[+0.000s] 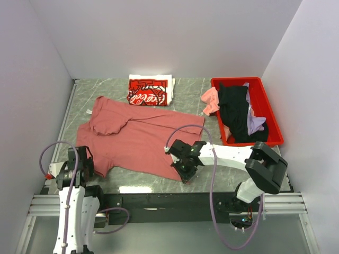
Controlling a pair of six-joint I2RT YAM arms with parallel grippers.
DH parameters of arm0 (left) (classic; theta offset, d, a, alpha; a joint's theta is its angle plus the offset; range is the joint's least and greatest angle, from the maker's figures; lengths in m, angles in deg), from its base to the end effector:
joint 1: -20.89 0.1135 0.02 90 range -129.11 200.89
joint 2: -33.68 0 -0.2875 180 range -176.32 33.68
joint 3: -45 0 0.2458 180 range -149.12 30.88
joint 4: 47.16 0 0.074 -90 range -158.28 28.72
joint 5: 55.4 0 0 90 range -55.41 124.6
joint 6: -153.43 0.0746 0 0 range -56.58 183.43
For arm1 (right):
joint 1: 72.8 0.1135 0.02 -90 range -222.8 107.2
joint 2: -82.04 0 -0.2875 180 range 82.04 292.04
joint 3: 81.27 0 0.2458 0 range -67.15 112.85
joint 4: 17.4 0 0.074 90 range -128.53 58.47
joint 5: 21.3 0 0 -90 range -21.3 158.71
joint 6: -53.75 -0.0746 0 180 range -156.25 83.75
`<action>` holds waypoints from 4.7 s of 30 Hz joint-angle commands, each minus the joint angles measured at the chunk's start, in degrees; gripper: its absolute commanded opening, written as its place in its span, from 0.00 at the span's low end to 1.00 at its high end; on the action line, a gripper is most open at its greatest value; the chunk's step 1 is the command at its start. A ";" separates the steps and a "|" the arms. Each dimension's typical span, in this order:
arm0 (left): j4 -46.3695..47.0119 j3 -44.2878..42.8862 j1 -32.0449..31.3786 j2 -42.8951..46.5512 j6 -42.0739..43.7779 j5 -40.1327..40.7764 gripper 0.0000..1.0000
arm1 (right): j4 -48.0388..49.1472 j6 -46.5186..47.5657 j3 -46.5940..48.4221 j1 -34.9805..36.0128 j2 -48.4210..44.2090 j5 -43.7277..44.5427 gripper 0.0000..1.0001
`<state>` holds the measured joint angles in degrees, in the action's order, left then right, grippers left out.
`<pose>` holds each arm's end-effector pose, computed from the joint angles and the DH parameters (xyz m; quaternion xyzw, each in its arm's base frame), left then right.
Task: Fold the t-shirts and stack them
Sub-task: Fold the tshirt
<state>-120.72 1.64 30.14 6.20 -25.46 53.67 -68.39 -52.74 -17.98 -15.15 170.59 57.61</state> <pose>0.0737 0.0367 0.1913 -0.7458 0.5857 -0.0536 0.3127 0.1324 0.2358 0.1530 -0.3582 0.9210 0.1484 0.0372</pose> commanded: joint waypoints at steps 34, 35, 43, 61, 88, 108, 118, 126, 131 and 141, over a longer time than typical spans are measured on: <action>28.32 -22.97 -6.88 -35.52 17.51 -1.32 0.01 | -6.64 4.80 13.32 -15.81 -0.14 1.69 0.02; 29.46 -24.19 -7.41 -37.36 17.69 -1.23 0.01 | -6.56 4.54 13.58 -15.99 0.39 2.38 0.02; 35.88 -29.29 -10.30 -45.54 20.59 -1.23 0.01 | -7.61 3.83 16.31 -18.88 2.32 3.97 0.02; 31.40 -45.91 -11.81 -65.93 25.33 6.07 0.01 | -8.84 4.27 24.48 -24.33 8.65 5.73 0.03; 35.89 -55.59 -11.72 -78.43 35.45 -4.65 1.00 | -2.70 -1.27 26.69 -30.14 8.31 12.07 0.71; 37.92 -45.29 -7.33 -84.39 31.75 -7.03 0.99 | 4.25 -0.12 37.68 -30.49 28.34 1.51 0.73; 35.72 -54.87 -6.09 -93.88 33.86 -3.78 0.99 | 10.05 -1.52 17.73 -24.62 18.16 -3.22 0.73; 33.34 -73.84 -4.77 -105.13 42.81 -4.73 0.99 | 11.63 -6.53 11.47 -6.86 11.99 -10.69 0.73; 34.30 -85.43 -4.77 -112.25 52.22 -16.07 0.99 | 12.43 -6.45 19.55 -1.23 15.50 -13.86 0.74; 31.49 -95.75 -4.86 -116.93 58.73 -23.64 1.00 | 7.07 0.76 29.41 -0.08 15.96 -14.75 0.77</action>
<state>-86.39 -93.13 25.49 -109.54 30.02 34.63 -58.51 -54.32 9.12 -14.93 189.33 41.72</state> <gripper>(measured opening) 0.994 0.770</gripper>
